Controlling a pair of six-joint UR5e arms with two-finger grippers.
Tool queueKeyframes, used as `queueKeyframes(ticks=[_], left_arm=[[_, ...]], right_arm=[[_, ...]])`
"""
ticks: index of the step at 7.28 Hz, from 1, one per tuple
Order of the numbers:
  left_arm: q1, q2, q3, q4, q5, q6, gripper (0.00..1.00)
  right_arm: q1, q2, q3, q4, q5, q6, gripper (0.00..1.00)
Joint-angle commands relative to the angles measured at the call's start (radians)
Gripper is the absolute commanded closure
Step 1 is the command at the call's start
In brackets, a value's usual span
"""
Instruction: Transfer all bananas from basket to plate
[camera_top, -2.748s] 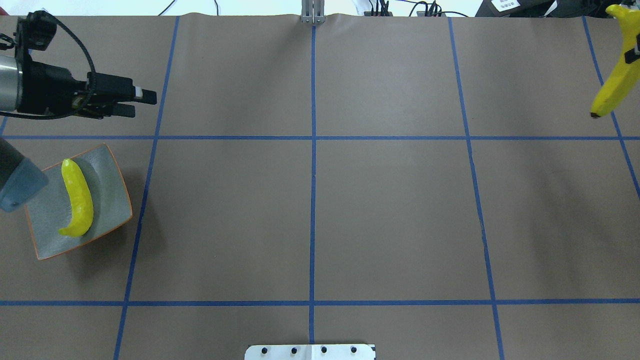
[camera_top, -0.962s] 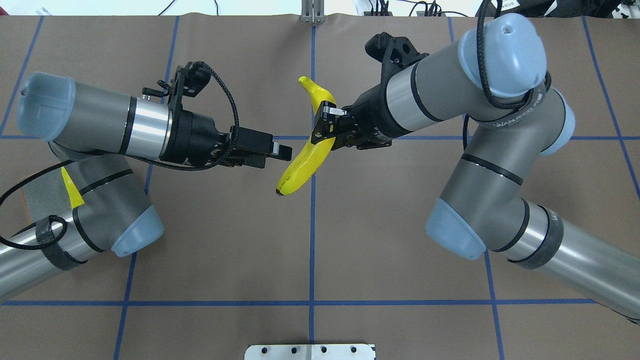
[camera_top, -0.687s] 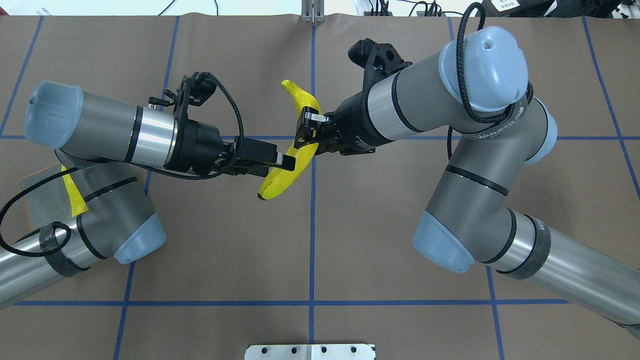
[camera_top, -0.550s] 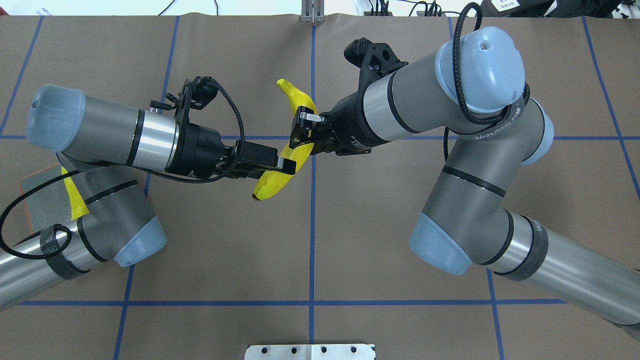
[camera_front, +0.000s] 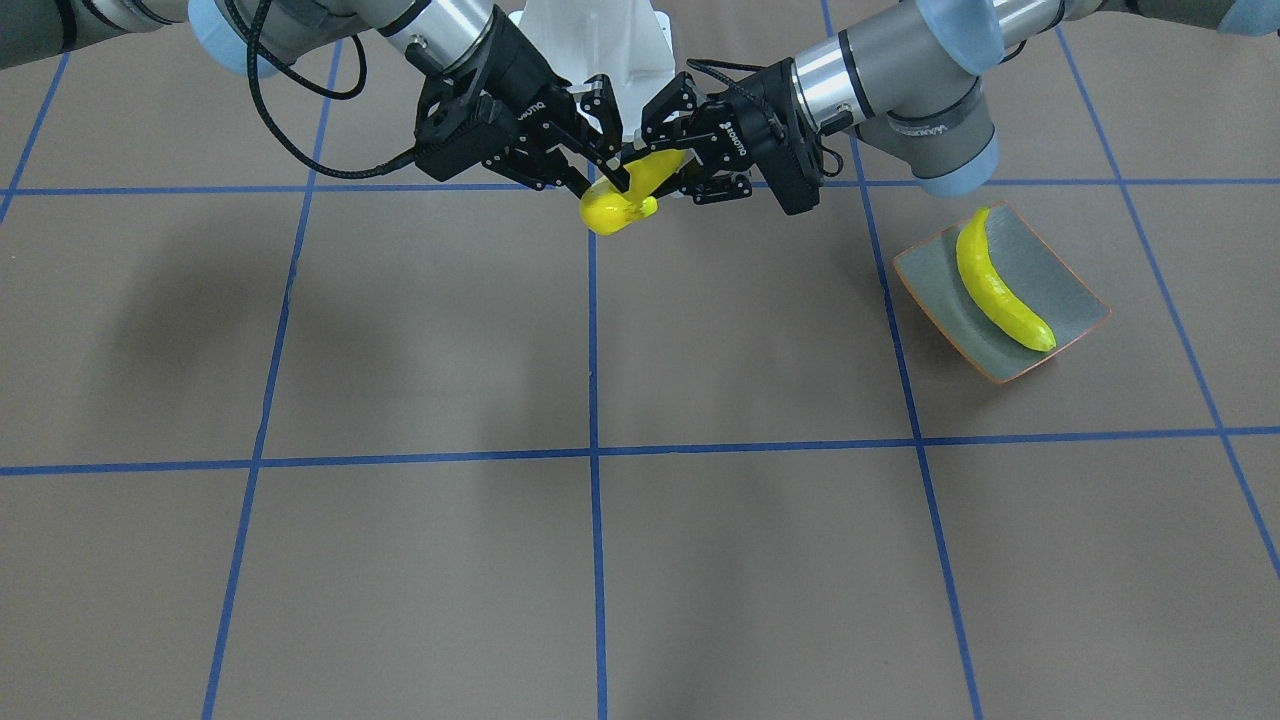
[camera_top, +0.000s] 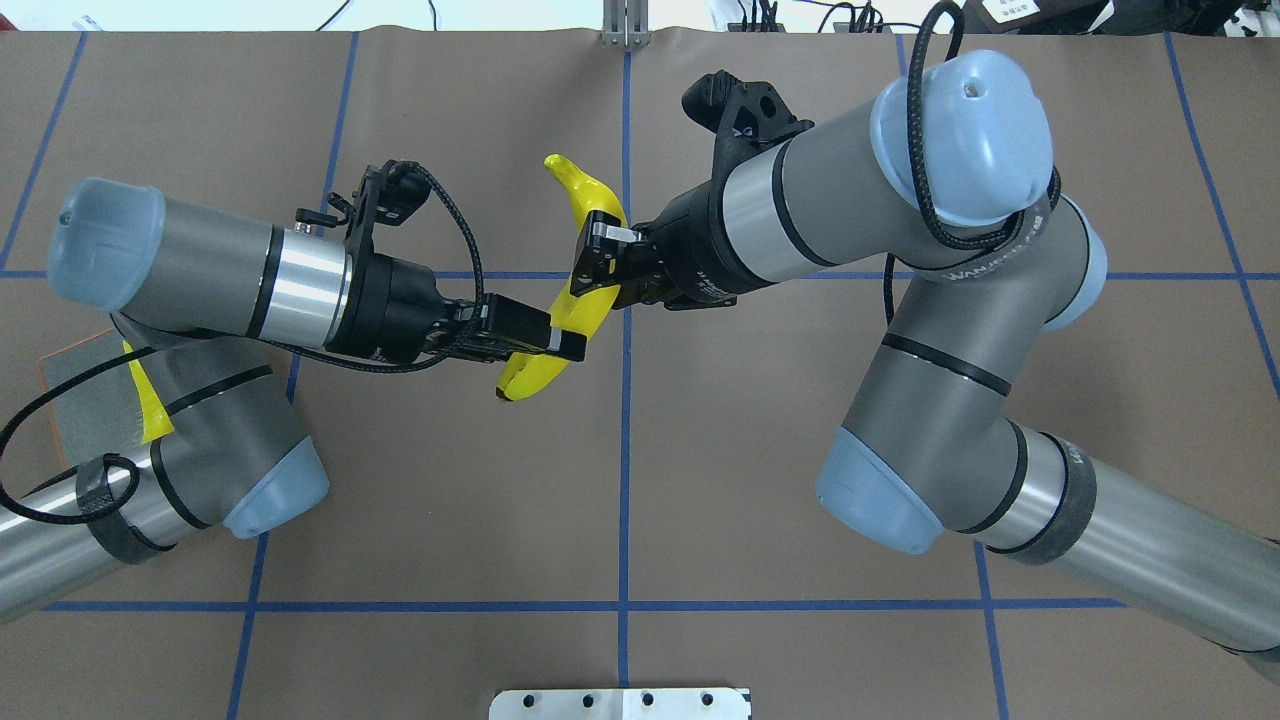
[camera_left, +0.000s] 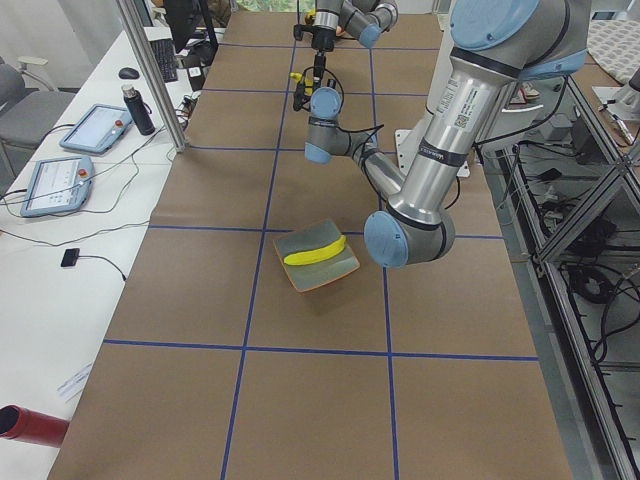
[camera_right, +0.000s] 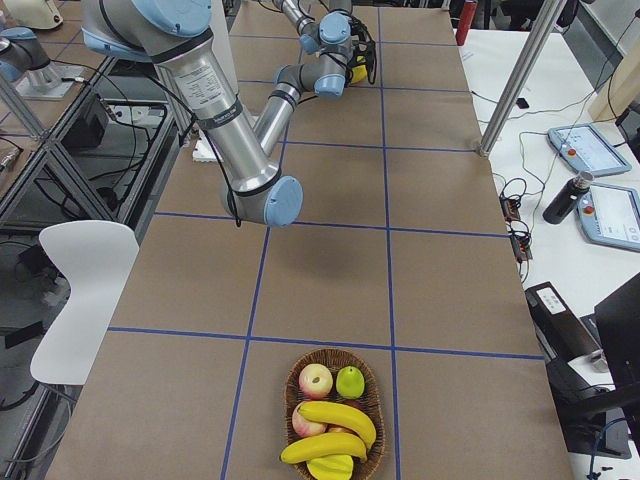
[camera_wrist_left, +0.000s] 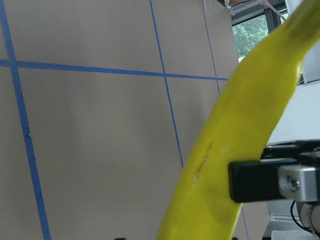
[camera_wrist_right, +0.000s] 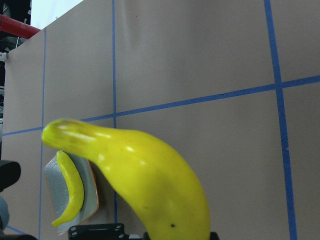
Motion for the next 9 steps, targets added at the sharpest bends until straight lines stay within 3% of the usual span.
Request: queueKeyframes(ticks=[1, 2, 4, 7, 9], left_arm=[[0.0, 0.011, -0.002, -0.009, 0.0, -0.003, 1.0], [-0.001, 0.014, 0.002, -0.007, 0.0, -0.004, 1.0], [-0.011, 0.1, -0.007, -0.006, 0.002, -0.006, 1.0], [-0.084, 0.348, -0.062, -0.004, 0.003, -0.006, 1.0], [-0.132, 0.537, -0.094, 0.007, 0.005, -0.056, 1.0]], right_arm=[[0.001, -0.003, -0.004, 0.03, -0.051, -0.011, 0.0], [0.008, -0.01, -0.007, 0.081, -0.053, -0.023, 0.0], [0.059, -0.04, -0.005, 0.075, -0.057, -0.023, 0.0], [0.184, -0.212, -0.037, 0.072, -0.091, -0.037, 0.0], [0.255, -0.324, -0.074, 0.075, -0.08, -0.218, 0.0]])
